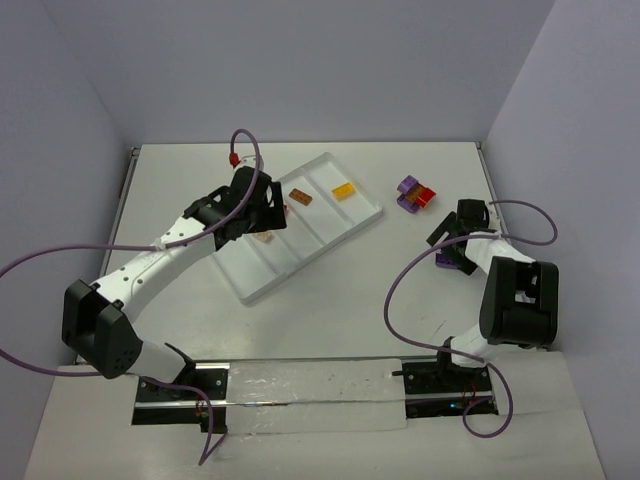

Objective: Sort the legos into containers by color

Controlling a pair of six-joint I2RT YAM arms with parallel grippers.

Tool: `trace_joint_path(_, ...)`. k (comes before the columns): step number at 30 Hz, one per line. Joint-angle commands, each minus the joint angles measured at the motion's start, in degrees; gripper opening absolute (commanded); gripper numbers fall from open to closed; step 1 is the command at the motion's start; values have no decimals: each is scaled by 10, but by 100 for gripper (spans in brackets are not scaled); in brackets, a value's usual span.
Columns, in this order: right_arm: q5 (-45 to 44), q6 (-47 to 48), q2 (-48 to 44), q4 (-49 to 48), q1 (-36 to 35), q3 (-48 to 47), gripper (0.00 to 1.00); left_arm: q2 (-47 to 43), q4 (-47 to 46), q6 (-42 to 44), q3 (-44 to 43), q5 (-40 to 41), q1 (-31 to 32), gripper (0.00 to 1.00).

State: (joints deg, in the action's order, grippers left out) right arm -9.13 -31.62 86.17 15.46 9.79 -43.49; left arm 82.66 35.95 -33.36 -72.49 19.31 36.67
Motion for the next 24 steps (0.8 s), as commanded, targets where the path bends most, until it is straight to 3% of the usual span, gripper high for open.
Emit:
trace_joint_path(1,-20,2,14,-5,-11,-42,100,-25,-17,-1,5,12,2,91)
trace_joint_path(12,-43,-14,33,10,-29,-71,100,-34,-13,-2,12,17,2,91)
trace_joint_path(16,-102,-29,6,19,-29,-58,100,-40,-13,-4,16,16,2,91)
trace_joint_path(24,-132,-65,-59,29,-29,-12,100,-49,-13,-8,20,9,2,91)
